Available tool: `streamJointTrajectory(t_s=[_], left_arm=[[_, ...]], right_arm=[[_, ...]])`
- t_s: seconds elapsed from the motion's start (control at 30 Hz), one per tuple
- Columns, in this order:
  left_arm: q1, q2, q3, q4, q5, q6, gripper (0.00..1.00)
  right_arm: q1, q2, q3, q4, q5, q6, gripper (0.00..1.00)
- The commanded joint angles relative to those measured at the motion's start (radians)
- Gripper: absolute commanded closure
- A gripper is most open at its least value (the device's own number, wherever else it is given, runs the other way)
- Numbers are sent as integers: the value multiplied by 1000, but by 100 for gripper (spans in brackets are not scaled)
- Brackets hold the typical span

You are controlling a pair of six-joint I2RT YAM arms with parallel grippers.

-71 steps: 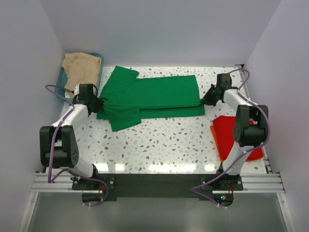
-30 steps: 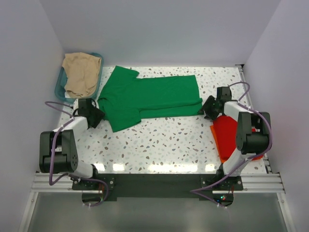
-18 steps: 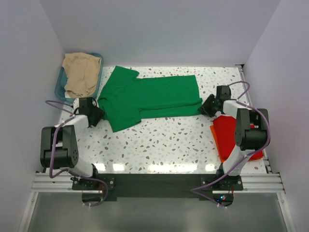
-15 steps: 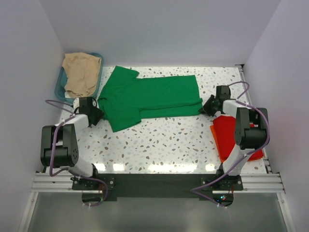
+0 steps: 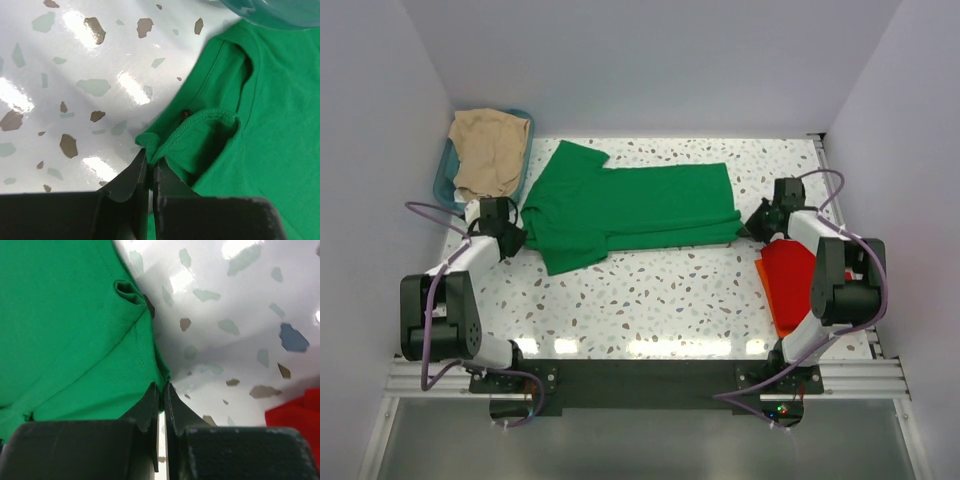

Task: Fold and stack the t-shirts
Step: Fold the tshirt

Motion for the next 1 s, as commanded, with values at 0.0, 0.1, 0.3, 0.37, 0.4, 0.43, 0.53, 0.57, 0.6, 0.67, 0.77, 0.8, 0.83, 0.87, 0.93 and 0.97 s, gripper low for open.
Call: streamJointTrajectory(t_s=[0.0,0.1,0.3,0.37,0.4,0.43,0.53,0.57,0.6,0.67,0.77,0.8,0.83,0.87,0.93,0.97], left_arm=[[5,-73,-2,-70,-89,31,100],[6,-133,-50,-95,-89,26,100],[8,-257,-140,-177,-92,17,100],[6,-299,-176,-199,-100,13,100],[6,-343,-188,-211,-101,13,100],[6,-363,-199,-219,-104,11,100],[6,-428,-246,-221,-94,19,100],[6,-437,-252,-217,-66,22,91],[6,-454,-260,-195,-42,34,85],[5,-472,-263,-194,-11,52,58],[6,-544,-272,-201,23,74,38],[5,-593,-277,-216,32,74,37],[0,-619,-288,-219,44,71,36],[-5,-648,-295,-220,64,65,35],[-38,-714,-312,-237,72,25,34],[-57,-730,-320,-245,69,7,34]], right_arm=[[-25,-112,-55,-43,18,-48,100],[-36,-155,-124,-52,18,-63,100],[-47,-296,-276,-76,-5,-98,100],[-62,-361,-326,-102,-2,-109,100],[-68,-379,-342,-107,-8,-120,100],[-80,-399,-357,-122,-15,-126,100],[-90,-465,-408,-138,-45,-134,100],[-90,-492,-419,-141,-49,-132,96],[-90,-503,-419,-144,-63,-135,86],[-90,-542,-406,-162,-66,-143,72],[-90,-585,-383,-190,-63,-163,49],[-88,-612,-379,-199,-84,-175,45],[-79,-629,-376,-204,-94,-178,44],[-67,-646,-376,-204,-101,-180,42],[25,-689,-373,-195,-94,-162,42],[81,-703,-370,-187,-66,-146,41]])
